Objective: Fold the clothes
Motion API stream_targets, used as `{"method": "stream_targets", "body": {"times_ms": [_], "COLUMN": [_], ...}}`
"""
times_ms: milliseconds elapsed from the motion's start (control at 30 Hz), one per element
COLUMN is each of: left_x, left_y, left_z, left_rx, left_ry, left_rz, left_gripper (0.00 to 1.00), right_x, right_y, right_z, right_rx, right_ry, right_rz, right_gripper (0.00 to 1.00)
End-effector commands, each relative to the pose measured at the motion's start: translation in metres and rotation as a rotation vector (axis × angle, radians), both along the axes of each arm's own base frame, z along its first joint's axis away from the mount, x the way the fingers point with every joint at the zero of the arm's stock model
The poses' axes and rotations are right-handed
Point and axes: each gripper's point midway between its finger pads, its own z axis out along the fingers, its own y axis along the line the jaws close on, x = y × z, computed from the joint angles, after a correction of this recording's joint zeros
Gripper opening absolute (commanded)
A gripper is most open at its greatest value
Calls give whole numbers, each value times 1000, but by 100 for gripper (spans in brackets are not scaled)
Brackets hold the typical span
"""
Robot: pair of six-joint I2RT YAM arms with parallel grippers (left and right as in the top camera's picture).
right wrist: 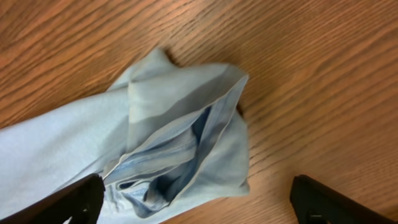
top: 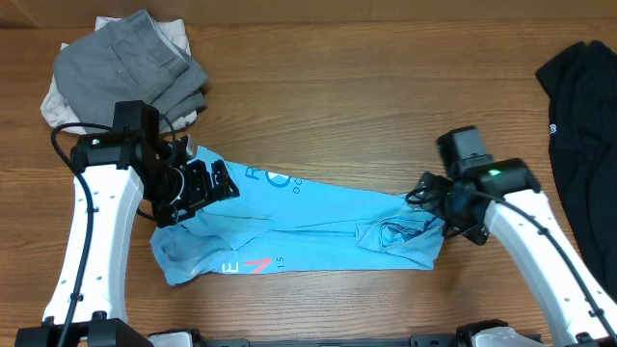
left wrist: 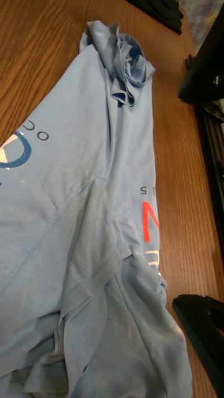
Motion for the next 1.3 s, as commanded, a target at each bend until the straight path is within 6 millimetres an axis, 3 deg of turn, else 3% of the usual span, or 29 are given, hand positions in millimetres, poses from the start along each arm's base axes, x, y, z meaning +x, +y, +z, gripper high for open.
{"method": "stream_targets", "body": {"times_ms": [0,267,533,1000,1267], "left_x": [1,0,0,0,0], "left_y": [-1,-1,-1,0,4], "left_z": [3,3,3,3,1], "left_rx": [10,9,10,11,36], "left_ry": [-24,-21,-24,-23,-22], "left_rz": [-31,-31,-31,-31,-30], "left_gripper": [100,100,100,100,100], "right_x": [0,-7,12,12,19], "right_y": [8,14,51,49,49], "right_z": [-3,-33,-38,-71,-70], "right_rx": [94,135,343,328,328], "right_ry": [0,9,-64,48,20], "right_rz": [85,88,121,47,51], "right_gripper": [94,81,82,75,56]}}
